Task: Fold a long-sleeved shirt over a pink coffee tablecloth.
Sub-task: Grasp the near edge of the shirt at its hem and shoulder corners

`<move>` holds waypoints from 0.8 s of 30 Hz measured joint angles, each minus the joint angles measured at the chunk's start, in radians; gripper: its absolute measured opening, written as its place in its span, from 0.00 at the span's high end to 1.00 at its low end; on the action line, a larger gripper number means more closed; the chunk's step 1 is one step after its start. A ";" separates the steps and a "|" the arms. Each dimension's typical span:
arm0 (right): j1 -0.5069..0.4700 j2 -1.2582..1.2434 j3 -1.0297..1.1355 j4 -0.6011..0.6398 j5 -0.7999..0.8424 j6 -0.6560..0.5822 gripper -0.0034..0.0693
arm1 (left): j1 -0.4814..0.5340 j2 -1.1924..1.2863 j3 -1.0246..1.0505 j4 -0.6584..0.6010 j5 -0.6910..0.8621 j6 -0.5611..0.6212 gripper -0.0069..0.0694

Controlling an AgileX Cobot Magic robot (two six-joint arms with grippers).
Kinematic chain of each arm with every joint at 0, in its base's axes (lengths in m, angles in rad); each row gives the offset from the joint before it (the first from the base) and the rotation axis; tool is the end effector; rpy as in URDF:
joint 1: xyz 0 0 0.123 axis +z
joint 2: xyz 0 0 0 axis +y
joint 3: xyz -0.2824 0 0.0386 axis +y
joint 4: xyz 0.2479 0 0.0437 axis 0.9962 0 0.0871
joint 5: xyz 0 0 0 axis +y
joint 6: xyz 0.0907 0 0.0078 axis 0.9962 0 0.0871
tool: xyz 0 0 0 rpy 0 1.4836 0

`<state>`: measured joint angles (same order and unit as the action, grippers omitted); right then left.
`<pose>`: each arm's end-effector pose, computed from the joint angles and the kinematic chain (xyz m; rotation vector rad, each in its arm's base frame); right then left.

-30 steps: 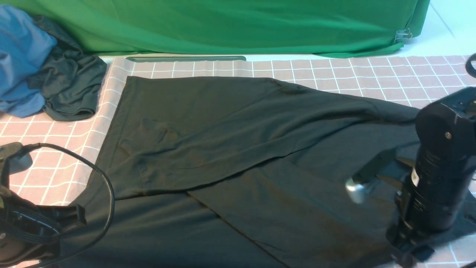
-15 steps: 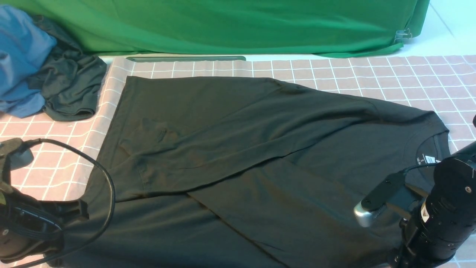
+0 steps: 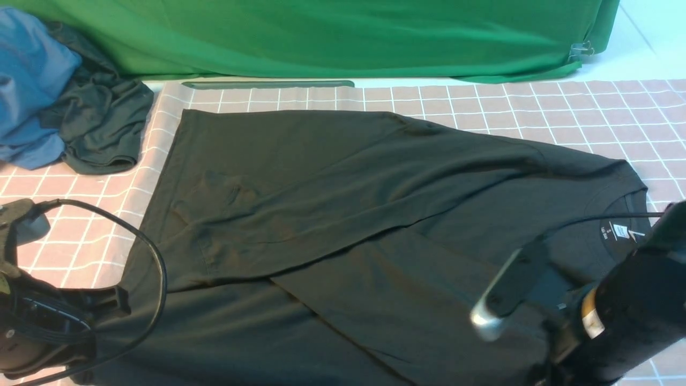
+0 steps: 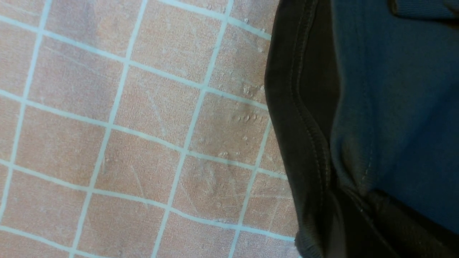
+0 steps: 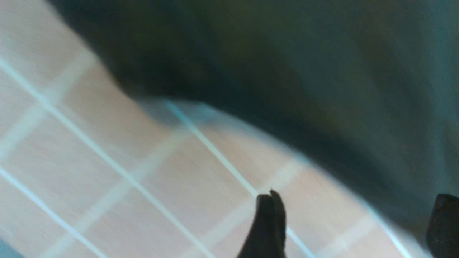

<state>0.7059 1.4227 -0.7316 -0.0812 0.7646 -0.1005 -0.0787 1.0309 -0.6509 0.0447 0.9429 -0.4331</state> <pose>0.1811 0.1477 0.1946 -1.2206 2.6638 0.0017 0.1640 -0.0096 0.2478 -0.4669 2.7675 -0.0650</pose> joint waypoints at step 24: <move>0.070 0.161 -0.001 -0.146 -0.142 -0.016 0.37 | 0.000 0.000 0.000 -0.036 -0.002 -0.003 0.87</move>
<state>0.7764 1.5837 -0.7323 -0.2268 0.6228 -0.1162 -0.0787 1.0309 -0.6509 0.0092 0.9405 -0.4358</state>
